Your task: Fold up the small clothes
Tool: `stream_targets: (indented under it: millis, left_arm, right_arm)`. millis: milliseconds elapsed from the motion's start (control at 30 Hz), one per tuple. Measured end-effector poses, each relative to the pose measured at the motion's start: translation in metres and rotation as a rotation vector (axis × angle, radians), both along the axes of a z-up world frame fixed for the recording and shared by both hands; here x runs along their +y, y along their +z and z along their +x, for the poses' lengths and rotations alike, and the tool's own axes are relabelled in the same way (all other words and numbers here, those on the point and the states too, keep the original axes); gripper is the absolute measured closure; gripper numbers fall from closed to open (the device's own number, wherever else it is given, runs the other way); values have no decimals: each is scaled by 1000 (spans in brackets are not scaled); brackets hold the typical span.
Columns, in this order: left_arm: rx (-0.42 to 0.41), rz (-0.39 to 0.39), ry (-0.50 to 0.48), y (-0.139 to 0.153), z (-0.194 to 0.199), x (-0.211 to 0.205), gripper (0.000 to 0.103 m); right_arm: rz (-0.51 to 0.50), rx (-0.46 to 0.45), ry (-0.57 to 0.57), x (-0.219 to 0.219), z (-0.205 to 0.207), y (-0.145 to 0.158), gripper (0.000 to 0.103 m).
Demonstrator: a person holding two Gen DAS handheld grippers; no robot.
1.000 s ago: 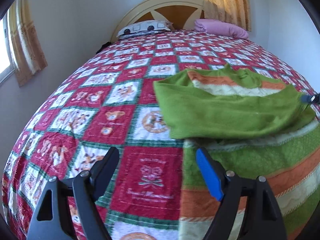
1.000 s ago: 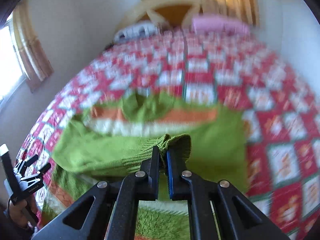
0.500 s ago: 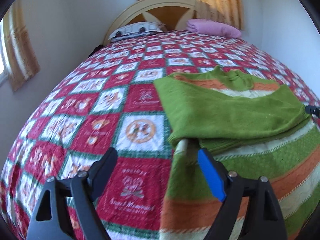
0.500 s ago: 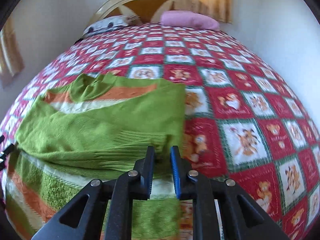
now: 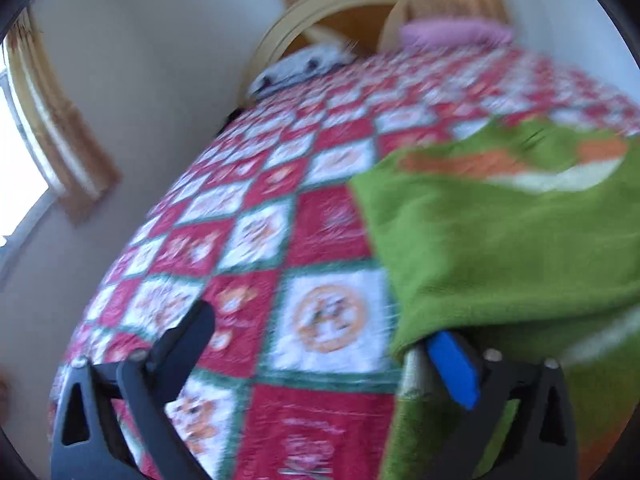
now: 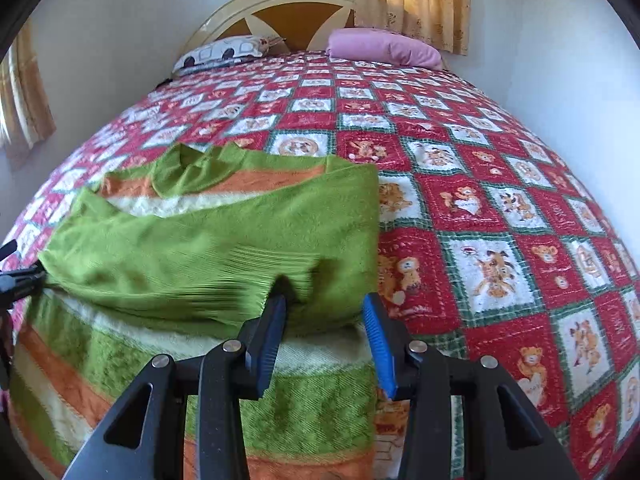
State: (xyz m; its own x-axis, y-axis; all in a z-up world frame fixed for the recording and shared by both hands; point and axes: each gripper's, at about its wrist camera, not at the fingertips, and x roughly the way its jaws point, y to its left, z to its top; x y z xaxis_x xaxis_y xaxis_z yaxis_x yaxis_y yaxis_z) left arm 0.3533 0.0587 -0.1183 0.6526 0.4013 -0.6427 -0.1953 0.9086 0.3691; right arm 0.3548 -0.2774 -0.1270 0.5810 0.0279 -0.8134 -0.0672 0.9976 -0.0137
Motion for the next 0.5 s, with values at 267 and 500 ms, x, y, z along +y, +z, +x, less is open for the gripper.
stream_targets:
  millis: [267, 500]
  left_arm:
    - [0, -89, 2, -8, -24, 25, 0]
    - [-37, -40, -104, 11, -66, 15, 0]
  right_arm:
    - [-2, -19, -44, -22, -3, 8, 59]
    - [71, -76, 110, 22, -7, 32, 59]
